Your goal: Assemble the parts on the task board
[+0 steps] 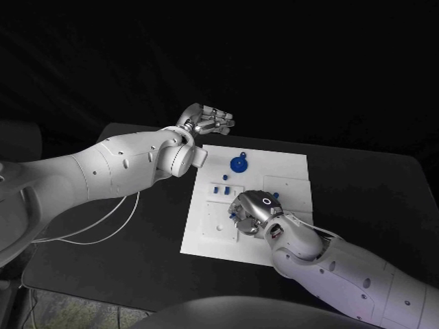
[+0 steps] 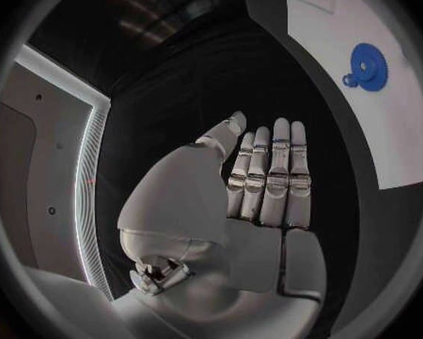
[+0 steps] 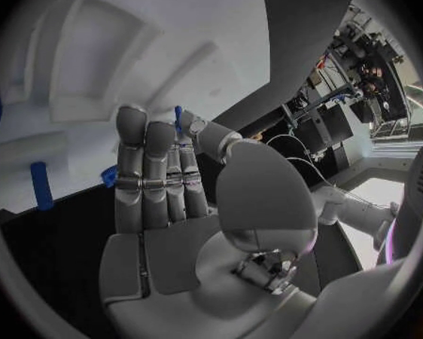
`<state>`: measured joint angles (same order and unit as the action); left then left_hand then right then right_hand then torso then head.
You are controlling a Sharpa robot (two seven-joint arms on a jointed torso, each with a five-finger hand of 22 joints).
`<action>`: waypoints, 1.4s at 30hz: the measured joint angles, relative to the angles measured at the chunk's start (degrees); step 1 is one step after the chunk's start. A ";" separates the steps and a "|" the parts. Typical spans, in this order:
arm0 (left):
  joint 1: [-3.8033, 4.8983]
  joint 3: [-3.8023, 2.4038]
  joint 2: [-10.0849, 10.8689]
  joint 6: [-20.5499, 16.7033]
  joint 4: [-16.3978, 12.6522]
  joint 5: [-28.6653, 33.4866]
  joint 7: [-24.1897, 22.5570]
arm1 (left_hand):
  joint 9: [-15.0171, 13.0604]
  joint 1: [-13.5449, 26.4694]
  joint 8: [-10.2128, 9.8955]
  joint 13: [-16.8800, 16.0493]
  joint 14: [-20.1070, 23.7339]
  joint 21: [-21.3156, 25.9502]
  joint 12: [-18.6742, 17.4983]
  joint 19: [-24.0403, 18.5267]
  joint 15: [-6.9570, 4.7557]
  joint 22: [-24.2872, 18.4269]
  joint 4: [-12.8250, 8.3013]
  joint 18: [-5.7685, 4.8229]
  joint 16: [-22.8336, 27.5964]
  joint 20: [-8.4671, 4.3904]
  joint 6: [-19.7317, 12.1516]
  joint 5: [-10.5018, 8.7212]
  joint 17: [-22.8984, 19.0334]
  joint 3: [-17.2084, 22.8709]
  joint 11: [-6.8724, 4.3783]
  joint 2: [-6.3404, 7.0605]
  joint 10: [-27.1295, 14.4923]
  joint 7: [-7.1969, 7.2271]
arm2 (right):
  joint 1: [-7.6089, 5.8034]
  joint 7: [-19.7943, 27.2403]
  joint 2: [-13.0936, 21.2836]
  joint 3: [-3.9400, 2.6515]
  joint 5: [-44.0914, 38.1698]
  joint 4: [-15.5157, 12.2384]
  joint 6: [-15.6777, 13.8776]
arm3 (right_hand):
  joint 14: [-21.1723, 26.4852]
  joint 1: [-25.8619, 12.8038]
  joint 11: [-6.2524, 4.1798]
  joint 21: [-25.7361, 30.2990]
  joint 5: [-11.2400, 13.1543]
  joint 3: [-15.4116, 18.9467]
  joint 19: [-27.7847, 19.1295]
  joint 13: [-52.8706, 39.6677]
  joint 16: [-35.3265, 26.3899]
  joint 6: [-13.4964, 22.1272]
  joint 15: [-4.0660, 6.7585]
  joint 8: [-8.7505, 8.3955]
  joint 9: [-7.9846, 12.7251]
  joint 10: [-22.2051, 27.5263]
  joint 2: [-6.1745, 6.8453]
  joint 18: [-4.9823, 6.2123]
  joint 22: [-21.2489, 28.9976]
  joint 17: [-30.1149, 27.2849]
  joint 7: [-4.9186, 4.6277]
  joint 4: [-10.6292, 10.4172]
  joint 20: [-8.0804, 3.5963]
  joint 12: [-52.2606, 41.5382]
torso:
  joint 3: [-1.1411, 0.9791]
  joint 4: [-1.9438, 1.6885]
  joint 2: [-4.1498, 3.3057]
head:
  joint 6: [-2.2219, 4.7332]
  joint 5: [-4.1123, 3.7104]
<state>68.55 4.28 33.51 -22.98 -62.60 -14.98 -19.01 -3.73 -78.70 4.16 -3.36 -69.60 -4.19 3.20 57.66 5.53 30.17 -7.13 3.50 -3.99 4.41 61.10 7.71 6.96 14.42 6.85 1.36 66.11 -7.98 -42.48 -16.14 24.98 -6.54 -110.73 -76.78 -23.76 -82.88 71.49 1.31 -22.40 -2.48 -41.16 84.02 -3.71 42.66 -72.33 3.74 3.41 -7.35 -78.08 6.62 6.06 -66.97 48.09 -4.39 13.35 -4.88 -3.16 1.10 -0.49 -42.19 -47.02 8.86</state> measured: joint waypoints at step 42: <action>0.00 0.00 -0.11 0.08 0.05 -0.03 0.01 | 0.00 0.00 0.00 0.00 0.21 0.00 0.00 -0.01 -0.21 -1.06 0.32 0.00 0.00 -0.01 0.00 0.00 0.05 -0.32 0.00 0.00 -0.40 0.00 | -0.23 -2.89 -1.13 0.40 -2.76 0.11 2.88 | 0.00 -0.38 -0.19 0.00 -0.18 0.29 0.01 -0.06 0.00 0.24 -0.01 -0.01 -0.27 -0.03 -0.07 0.01 -0.34 0.09 -0.02 0.58 0.01 -0.32 | 0.10 -0.13 -0.08 | -0.37 0.03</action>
<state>68.55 4.28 33.40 -22.90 -62.54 -15.01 -19.01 -3.73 -78.70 4.16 -3.36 -69.40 -4.19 3.20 57.65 5.32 29.11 -6.81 3.50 -3.99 4.40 61.10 7.71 7.01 14.10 6.85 1.36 65.71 -7.98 -42.71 -19.03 23.85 -6.14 -113.49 -76.67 -20.88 -82.88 71.11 1.11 -22.40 -2.66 -40.86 84.03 -3.78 42.66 -72.09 3.72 3.41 -7.62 -78.10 6.55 6.07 -67.31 48.17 -4.42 13.94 -4.87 -3.49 1.20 -0.62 -42.26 -47.39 8.89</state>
